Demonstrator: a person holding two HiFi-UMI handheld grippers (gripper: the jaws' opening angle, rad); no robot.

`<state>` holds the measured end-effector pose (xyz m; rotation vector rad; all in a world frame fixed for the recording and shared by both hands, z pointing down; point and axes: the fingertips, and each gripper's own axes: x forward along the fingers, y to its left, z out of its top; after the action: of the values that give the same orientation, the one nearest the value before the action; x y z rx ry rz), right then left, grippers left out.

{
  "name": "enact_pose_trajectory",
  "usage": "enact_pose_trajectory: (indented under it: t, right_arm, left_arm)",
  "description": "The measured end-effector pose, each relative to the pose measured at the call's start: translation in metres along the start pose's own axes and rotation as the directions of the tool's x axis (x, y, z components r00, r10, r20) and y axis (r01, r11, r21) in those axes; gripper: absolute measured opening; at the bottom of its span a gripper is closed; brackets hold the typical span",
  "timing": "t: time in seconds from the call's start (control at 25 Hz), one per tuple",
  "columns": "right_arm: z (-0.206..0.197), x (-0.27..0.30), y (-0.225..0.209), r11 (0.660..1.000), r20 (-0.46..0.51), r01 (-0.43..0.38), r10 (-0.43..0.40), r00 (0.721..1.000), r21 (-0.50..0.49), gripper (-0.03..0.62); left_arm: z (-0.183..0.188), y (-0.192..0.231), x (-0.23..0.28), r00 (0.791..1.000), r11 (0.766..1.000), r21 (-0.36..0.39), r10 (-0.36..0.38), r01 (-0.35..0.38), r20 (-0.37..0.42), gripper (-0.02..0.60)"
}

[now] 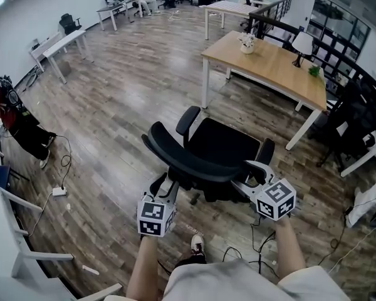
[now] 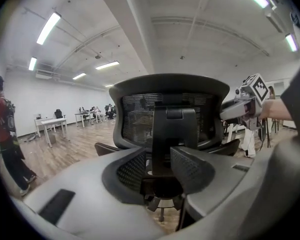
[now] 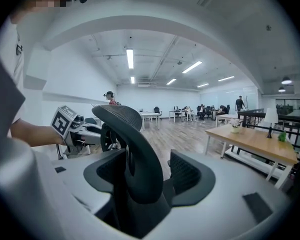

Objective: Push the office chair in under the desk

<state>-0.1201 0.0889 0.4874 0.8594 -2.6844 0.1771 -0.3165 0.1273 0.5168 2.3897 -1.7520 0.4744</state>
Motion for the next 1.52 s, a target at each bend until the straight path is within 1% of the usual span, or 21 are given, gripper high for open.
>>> enact_pose_trajectory:
  t: [0.16, 0.28, 0.32, 0.36, 0.4, 0.44, 0.52, 0.64, 0.88, 1.16, 1.52]
  right_arm:
    - [-0.003, 0.011, -0.004, 1.000, -0.007, 0.005, -0.005, 1.000, 0.012, 0.298]
    - [-0.004, 0.016, -0.002, 0.999, -0.002, -0.026, 0.026, 1.000, 0.023, 0.297]
    - [-0.004, 0.017, 0.000, 0.999, 0.001, -0.043, 0.043, 0.999, 0.018, 0.288]
    - [-0.004, 0.018, 0.002, 0.998, 0.005, -0.059, 0.059, 0.998, 0.007, 0.257]
    - [-0.004, 0.018, 0.004, 0.998, 0.009, -0.069, 0.069, 0.998, -0.010, 0.242]
    - [-0.003, 0.019, 0.005, 0.997, 0.011, -0.070, 0.070, 0.997, -0.033, 0.210]
    - [-0.003, 0.020, 0.005, 0.995, 0.014, -0.063, 0.064, 0.998, -0.073, 0.209]
    - [-0.001, 0.021, 0.003, 0.994, 0.021, -0.062, 0.064, 0.998, -0.088, 0.206]
    - [-0.001, 0.024, -0.001, 0.996, 0.026, -0.068, 0.069, 0.997, -0.058, 0.204]
    - [0.000, 0.028, -0.001, 0.998, 0.022, -0.026, 0.028, 0.999, -0.065, 0.201]
    - [0.003, 0.034, -0.010, 0.999, 0.002, 0.010, -0.010, 1.000, -0.037, 0.199]
  left_arm:
    - [0.002, 0.002, 0.009, 1.000, 1.000, -0.020, -0.016, 0.016, 0.009, 0.185]
    - [0.002, 0.002, 0.017, 0.999, 0.999, -0.026, -0.036, 0.037, 0.013, 0.173]
    - [0.003, 0.001, 0.019, 0.999, 0.999, -0.028, -0.046, 0.046, 0.015, 0.152]
    - [0.004, 0.000, 0.022, 0.998, 0.998, -0.029, -0.053, 0.053, 0.016, 0.137]
    - [0.005, -0.001, 0.024, 0.998, 0.998, -0.026, -0.058, 0.059, 0.018, 0.103]
    - [0.006, -0.001, 0.027, 0.998, 0.998, -0.022, -0.063, 0.064, 0.017, 0.083]
    - [0.008, -0.001, 0.030, 0.997, 0.997, -0.015, -0.075, 0.076, 0.014, 0.079]
    - [0.010, -0.001, 0.031, 0.996, 0.997, -0.013, -0.082, 0.082, 0.016, 0.077]
    - [0.012, 0.002, 0.036, 0.997, 0.997, -0.016, -0.080, 0.080, 0.021, 0.077]
    - [0.014, 0.007, 0.039, 0.995, 0.995, -0.012, -0.098, 0.099, 0.031, 0.071]
    - [0.018, 0.011, 0.051, 0.992, 0.993, -0.001, -0.121, 0.121, 0.028, 0.071]
